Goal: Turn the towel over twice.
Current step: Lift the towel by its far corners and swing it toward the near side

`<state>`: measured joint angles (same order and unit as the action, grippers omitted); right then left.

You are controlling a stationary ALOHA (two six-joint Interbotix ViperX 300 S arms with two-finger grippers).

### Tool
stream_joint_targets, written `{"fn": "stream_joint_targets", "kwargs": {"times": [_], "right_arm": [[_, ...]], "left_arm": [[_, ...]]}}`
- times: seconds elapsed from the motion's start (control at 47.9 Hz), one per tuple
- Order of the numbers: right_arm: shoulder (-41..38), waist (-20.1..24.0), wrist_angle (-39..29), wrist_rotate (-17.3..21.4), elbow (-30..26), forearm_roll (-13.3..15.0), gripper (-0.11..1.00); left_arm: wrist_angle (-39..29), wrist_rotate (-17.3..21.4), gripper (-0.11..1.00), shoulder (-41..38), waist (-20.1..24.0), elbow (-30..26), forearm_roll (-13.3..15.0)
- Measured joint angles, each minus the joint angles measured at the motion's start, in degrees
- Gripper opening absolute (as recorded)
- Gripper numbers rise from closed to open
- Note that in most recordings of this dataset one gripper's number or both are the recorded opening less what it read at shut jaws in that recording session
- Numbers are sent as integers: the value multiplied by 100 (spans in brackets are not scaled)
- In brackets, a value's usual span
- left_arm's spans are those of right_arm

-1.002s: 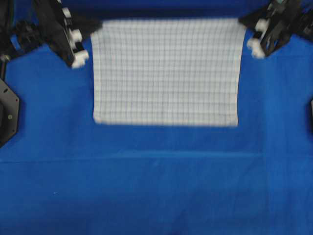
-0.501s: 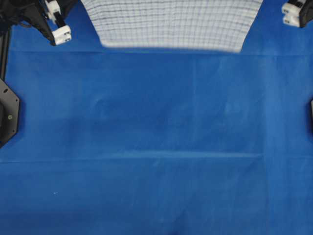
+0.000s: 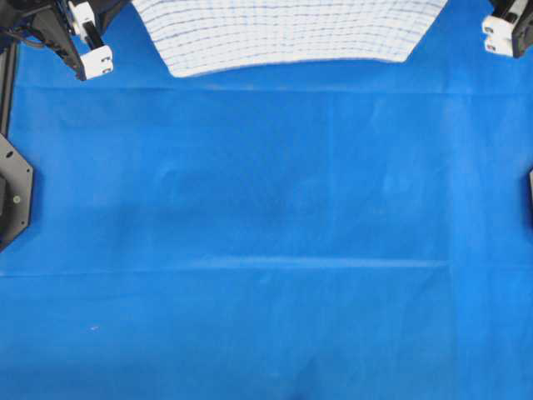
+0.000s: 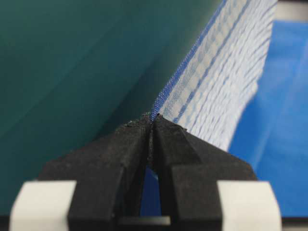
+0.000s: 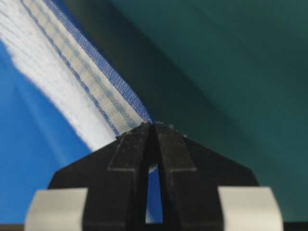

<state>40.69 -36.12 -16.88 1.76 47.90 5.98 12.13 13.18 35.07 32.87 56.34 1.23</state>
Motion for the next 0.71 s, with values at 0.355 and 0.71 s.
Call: {"fn": "stream_joint_targets", "kwargs": {"times": [0.355, 0.71], "right_arm": [[-149, 1318, -185, 1107, 1134, -352, 5], [-1160, 3199, 580, 2848, 1811, -360, 5]], "left_arm": [[-431, -352, 2, -290, -1222, 782, 9], [-413, -1556, 2, -1204, -3199, 1160, 70]]}}
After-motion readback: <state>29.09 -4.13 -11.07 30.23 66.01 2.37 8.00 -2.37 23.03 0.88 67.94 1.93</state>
